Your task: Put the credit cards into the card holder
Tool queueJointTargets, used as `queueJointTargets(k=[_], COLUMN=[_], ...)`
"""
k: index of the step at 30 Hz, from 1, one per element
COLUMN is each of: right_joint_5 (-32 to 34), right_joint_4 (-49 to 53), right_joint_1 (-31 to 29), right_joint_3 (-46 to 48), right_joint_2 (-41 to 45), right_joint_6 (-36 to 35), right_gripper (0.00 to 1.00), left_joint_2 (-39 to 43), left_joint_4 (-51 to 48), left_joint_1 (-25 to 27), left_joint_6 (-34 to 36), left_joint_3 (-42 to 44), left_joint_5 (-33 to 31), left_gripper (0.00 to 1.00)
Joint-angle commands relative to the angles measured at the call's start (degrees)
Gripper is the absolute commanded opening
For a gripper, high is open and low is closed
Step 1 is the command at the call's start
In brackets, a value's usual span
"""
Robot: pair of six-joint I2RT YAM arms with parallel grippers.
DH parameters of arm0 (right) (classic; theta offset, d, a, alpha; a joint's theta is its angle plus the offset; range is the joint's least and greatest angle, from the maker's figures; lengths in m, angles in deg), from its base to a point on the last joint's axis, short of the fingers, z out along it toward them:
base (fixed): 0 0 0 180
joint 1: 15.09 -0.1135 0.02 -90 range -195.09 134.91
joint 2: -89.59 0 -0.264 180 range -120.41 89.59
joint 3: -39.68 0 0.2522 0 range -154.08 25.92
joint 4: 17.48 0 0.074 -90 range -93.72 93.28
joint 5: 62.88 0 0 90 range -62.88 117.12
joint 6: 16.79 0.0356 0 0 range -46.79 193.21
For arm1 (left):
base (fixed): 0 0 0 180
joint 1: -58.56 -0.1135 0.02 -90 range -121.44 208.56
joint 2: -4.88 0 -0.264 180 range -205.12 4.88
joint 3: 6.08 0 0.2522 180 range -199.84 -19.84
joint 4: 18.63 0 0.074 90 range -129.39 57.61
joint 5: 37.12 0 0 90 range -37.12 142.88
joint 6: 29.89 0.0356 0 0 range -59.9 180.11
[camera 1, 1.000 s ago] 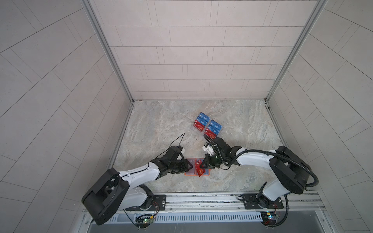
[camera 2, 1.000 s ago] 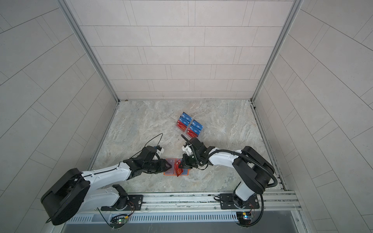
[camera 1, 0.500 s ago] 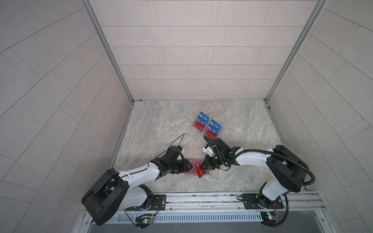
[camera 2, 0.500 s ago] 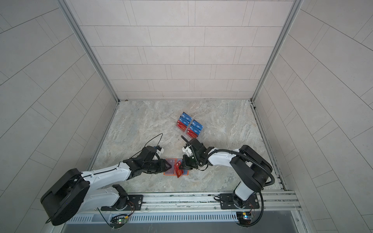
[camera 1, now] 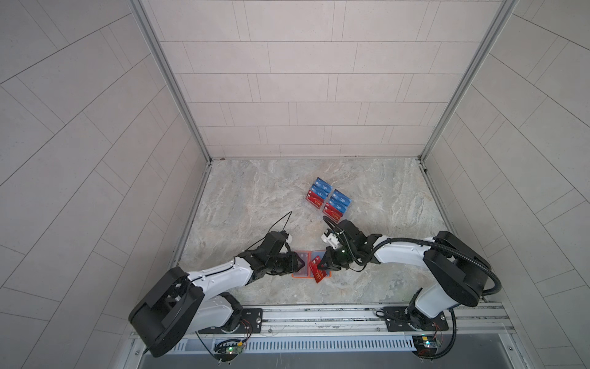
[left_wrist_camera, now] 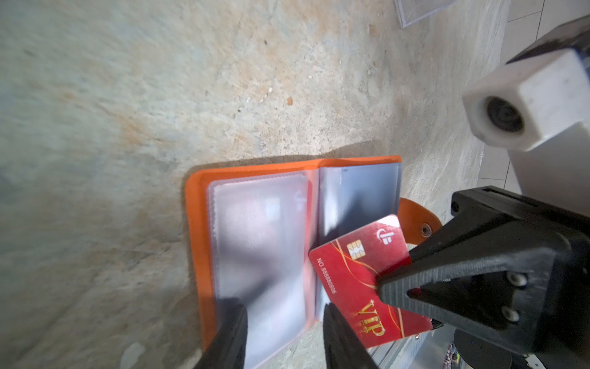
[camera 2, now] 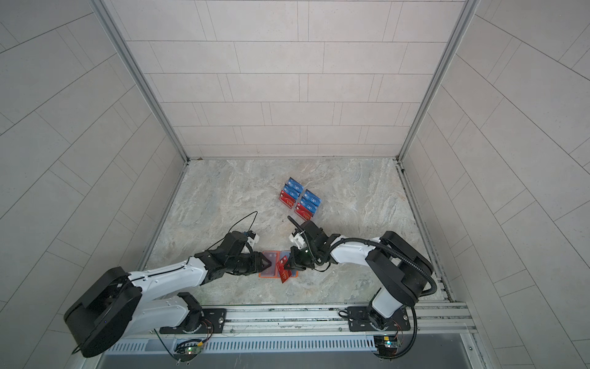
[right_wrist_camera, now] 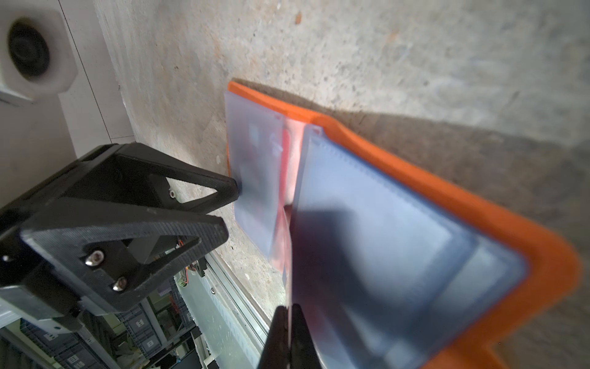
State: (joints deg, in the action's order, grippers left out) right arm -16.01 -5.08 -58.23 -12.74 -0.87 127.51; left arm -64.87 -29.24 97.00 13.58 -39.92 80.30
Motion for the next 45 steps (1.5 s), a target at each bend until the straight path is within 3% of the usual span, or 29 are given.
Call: queueJointTargets(k=[1,23,45], right_joint_5=[0.42,5.35,11.36], right_joint_4=[-0.73,-2.34,-12.4], right_joint_1=[-0.32,-0.37,-2.46], right_joint_3=[-0.72,-1.62,1.71], right_joint_2=[-1.38,-3.67,-6.9], right_joint_6=[0.9,0.9,6.54], right_gripper=[0.0,0.0,0.0], left_joint_2=[0.5,0.54,-0.2], left_joint_4=[-0.61,-0.52,-0.51], left_joint_1=[0.27,0.3,0.41], left_joint_6=[0.12,-0.01,-0.05], left_joint_3=[1.05,1.25,1.18], left_joint_5=[0.07,0.09,0.48], left_gripper=[0.44,0.44,0.43])
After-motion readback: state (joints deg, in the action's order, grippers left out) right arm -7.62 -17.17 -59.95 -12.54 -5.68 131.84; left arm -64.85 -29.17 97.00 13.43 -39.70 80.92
